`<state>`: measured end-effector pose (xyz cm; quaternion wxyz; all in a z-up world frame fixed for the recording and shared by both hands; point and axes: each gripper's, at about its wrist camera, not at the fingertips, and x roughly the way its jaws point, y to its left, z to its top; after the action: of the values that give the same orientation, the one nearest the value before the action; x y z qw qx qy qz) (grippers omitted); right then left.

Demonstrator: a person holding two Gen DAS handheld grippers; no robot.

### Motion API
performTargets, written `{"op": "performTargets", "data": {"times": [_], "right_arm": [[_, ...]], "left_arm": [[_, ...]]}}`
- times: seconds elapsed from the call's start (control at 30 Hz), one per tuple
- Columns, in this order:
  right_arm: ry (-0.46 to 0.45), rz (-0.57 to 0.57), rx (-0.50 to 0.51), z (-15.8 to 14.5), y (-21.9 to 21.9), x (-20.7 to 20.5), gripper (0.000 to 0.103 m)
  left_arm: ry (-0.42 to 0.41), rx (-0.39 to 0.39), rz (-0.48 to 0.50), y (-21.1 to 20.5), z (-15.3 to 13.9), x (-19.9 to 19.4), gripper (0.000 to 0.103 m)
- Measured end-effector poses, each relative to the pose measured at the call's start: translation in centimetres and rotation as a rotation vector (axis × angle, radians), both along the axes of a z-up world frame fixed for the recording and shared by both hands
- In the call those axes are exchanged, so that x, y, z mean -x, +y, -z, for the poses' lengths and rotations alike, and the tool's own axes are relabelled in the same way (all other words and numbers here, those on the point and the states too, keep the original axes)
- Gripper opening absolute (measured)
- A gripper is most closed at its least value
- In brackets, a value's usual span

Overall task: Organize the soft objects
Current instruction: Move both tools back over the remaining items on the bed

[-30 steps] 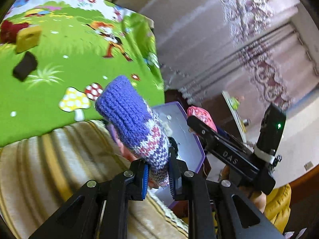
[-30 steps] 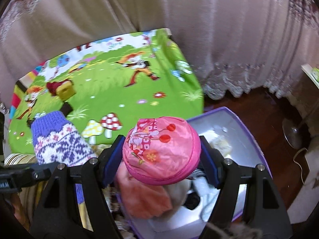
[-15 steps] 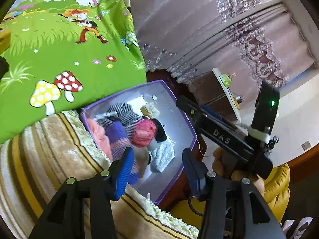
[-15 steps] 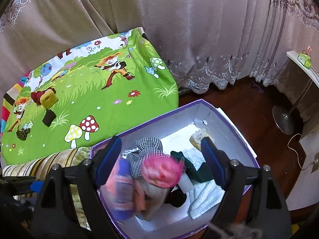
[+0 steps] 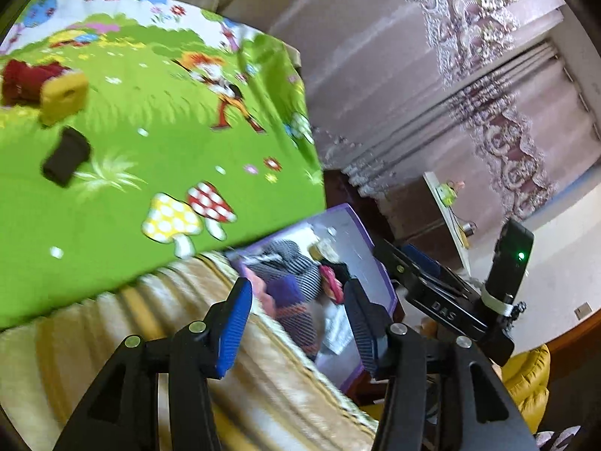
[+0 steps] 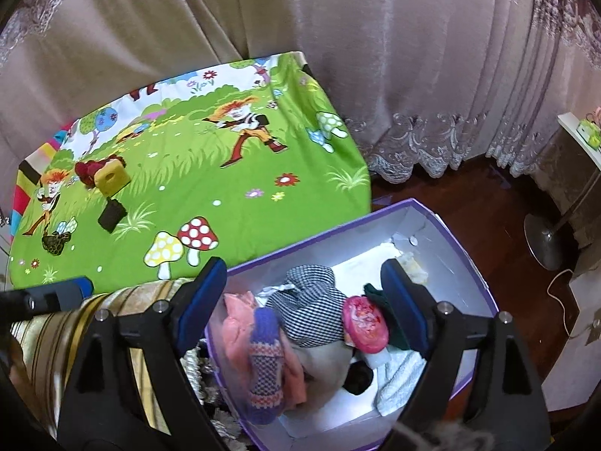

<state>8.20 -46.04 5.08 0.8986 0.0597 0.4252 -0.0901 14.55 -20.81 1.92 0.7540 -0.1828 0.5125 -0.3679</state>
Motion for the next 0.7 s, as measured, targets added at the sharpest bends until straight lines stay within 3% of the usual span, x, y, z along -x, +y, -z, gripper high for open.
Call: {"op": "performTargets", "data": {"times": [0.43,0.7], "right_arm": [[-0.024,-0.153,0.018,-1.8,6.8,-3.8,0.086],[-0.027,-0.253,0.027,-2.3,11.6,-6.6,0.086]], "left_arm": [[-0.057,-0.042,-0.24,11.0,-0.5,-4.1,0.052],[-0.058,-0.046,-0.41,17.8,-0.6,-6.2,0.058]]}}
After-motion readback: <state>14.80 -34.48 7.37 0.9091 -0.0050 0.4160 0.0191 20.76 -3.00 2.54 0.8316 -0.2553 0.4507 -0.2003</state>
